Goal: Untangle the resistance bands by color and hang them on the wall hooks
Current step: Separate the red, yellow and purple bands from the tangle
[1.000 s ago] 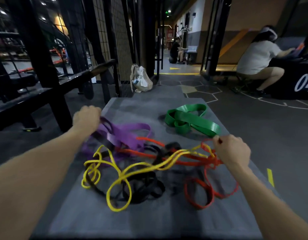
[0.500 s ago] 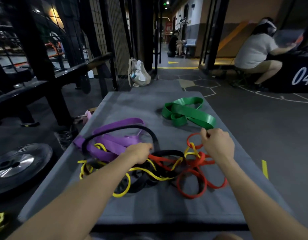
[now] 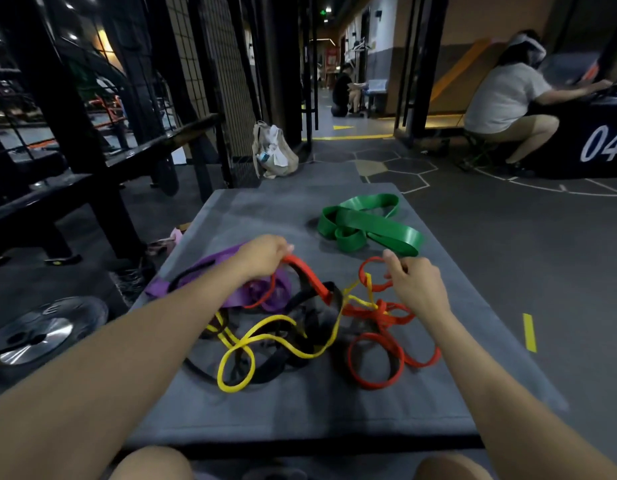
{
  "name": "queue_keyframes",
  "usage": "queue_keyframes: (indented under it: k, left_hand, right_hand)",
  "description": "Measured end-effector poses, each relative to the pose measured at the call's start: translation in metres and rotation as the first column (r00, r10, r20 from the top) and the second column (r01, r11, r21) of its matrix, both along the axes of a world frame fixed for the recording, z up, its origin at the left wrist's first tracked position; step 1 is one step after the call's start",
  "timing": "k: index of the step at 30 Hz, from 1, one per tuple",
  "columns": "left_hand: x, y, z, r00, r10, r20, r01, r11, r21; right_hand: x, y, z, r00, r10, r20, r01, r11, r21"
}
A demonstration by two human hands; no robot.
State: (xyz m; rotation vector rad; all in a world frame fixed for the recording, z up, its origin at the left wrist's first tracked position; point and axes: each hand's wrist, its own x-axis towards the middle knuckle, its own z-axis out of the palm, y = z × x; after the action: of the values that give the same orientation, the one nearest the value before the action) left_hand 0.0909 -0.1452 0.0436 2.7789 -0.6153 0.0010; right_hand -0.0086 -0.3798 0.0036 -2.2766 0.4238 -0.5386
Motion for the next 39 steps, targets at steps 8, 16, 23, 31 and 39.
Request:
queue_keyframes:
  k: [8,16,23,31,39]
  left_hand:
    - [-0.002,-0.003,0.059,0.979,-0.004,-0.204,-0.125,0.779,-0.614]
    - [-0.018,-0.007,0.069,0.931,-0.221,-0.290,-0.133,0.535,-0.834]
    - [-0.011,0.023,0.024,0.999,0.037,-0.015,-0.039,0.953,-0.302]
    - [-0.007,0.043,-0.003,0.967,0.206,-0.149,-0.248,0.892,-0.378]
    - [-0.007,0.036,0.008,0.855,0.099,-0.508,-0.456,0.611,-0.647]
  right_hand:
    - [-0.006,0.007,0.025,0.982,0.183,0.049,-0.188,0.975,0.115]
    - [-0.007,0.003,0.027,0.986,0.165,-0.030,-0.162,0.985,0.062]
    - [-0.014,-0.008,0.020,0.984,0.106,-0.143,-0.112,0.993,-0.038]
    - [-0.003,0.005,0.011,0.977,0.068,-0.202,-0.095,0.987,-0.126]
    - [-0.006,0.084,0.045,0.866,0.499,0.021,-0.449,0.796,-0.406]
